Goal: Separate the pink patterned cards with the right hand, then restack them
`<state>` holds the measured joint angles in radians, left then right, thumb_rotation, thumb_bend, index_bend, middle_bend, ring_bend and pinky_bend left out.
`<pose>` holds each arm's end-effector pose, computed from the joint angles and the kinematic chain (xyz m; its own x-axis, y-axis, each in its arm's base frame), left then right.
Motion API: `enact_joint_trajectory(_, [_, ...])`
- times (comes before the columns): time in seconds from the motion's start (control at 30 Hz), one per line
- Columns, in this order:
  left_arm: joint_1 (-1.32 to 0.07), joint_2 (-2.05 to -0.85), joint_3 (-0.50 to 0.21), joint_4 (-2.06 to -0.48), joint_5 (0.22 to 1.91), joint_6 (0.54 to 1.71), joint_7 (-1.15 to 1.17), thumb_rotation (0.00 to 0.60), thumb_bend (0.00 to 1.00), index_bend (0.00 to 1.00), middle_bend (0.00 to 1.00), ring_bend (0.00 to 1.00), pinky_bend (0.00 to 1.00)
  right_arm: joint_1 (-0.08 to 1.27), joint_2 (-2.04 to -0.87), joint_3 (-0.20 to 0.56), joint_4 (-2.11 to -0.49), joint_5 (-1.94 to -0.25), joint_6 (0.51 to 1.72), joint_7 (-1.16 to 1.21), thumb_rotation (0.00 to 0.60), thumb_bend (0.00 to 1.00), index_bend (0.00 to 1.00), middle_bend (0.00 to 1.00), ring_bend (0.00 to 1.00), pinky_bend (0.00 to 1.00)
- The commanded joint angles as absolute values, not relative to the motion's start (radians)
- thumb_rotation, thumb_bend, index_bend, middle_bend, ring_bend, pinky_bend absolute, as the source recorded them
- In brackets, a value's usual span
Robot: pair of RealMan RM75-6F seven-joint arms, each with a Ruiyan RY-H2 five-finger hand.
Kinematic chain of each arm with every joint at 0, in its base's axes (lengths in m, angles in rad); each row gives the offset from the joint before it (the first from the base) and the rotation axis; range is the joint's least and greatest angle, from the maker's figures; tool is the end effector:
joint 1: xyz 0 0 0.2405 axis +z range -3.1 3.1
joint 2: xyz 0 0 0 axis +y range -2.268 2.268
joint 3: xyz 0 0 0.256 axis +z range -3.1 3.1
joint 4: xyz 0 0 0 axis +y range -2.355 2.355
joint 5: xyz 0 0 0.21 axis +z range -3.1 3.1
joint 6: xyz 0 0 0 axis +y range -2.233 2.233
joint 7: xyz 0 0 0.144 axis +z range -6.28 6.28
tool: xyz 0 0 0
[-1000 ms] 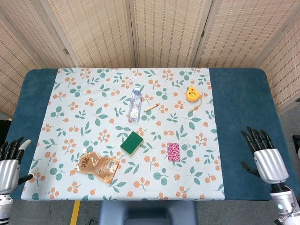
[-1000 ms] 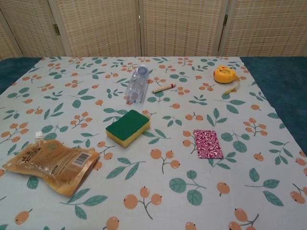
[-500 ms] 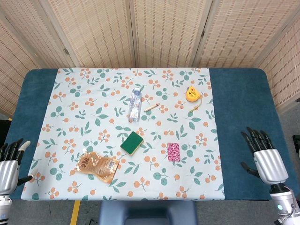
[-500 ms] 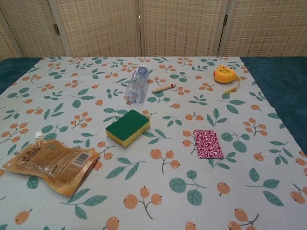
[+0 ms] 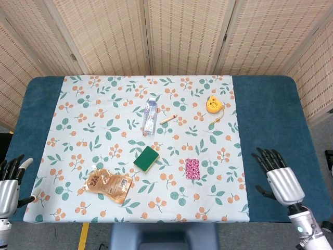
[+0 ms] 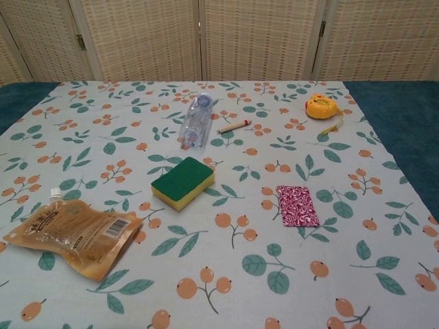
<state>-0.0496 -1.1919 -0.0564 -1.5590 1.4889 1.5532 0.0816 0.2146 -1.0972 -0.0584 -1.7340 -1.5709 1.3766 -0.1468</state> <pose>-0.3185 0.1712 0.1510 0.4511 -0.0544 0.8908 0.8924 0.0410 -0.4494 -0.2699 -0.1892 0.1238 0.4728 -0.1506 0.8682 -0.8725 -0.2180 0.4374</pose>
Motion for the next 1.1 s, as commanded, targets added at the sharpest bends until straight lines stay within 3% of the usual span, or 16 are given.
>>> enact_joint_trajectory(0.03, [-0.046,-1.190,-0.053,-1.558,1.490,1.555,0.077,0.600,0.25,0.19,0.10,0.11,0.00,0.258,-1.117,-0.061,-1.765,-1.568,1.287,-0.183,0.600,0.26,0.13,0.07,0.00,0.00])
enact_joint_trajectory(0.2, [-0.033,-1.183,-0.045,-1.556,1.491,1.565,0.060,0.600,0.25,0.18,0.10,0.11,0.00,0.322,-1.186,-0.036,-1.770,-1.513,1.158,-0.233,0.573,0.26,0.17,0.07,0.00,0.00])
enact_joint_trajectory(0.37, [-0.017,-1.186,-0.038,-1.540,1.487,1.574,0.039,0.600,0.25,0.19,0.10,0.11,0.00,0.379,-1.272,-0.001,-1.751,-1.424,1.048,-0.253,0.331,0.26,0.19,0.07,0.00,0.00])
enact_joint_trajectory(0.47, [-0.010,-1.185,-0.034,-1.532,1.483,1.574,0.029,0.600,0.25,0.19,0.10,0.11,0.00,0.408,-1.333,0.017,-1.705,-1.397,1.015,-0.278,0.230,0.26,0.23,0.07,0.00,0.00])
enact_joint_trajectory(0.53, [-0.005,-1.185,-0.034,-1.528,1.482,1.578,0.020,0.600,0.25,0.20,0.10,0.11,0.00,0.425,-1.378,0.030,-1.676,-1.375,0.995,-0.282,0.193,0.23,0.25,0.07,0.00,0.00])
enact_joint_trajectory(0.63, [0.000,-1.184,-0.034,-1.522,1.481,1.582,0.010,0.600,0.25,0.21,0.10,0.11,0.00,0.451,-1.429,0.043,-1.640,-1.351,0.965,-0.291,0.180,0.18,0.26,0.07,0.00,0.00])
enact_joint_trajectory(1.1, [0.015,-1.185,-0.033,-1.504,1.474,1.583,-0.019,0.600,0.25,0.25,0.10,0.12,0.00,0.549,-1.604,0.080,-1.485,-1.268,0.888,-0.362,0.165,0.18,0.30,0.08,0.00,0.00])
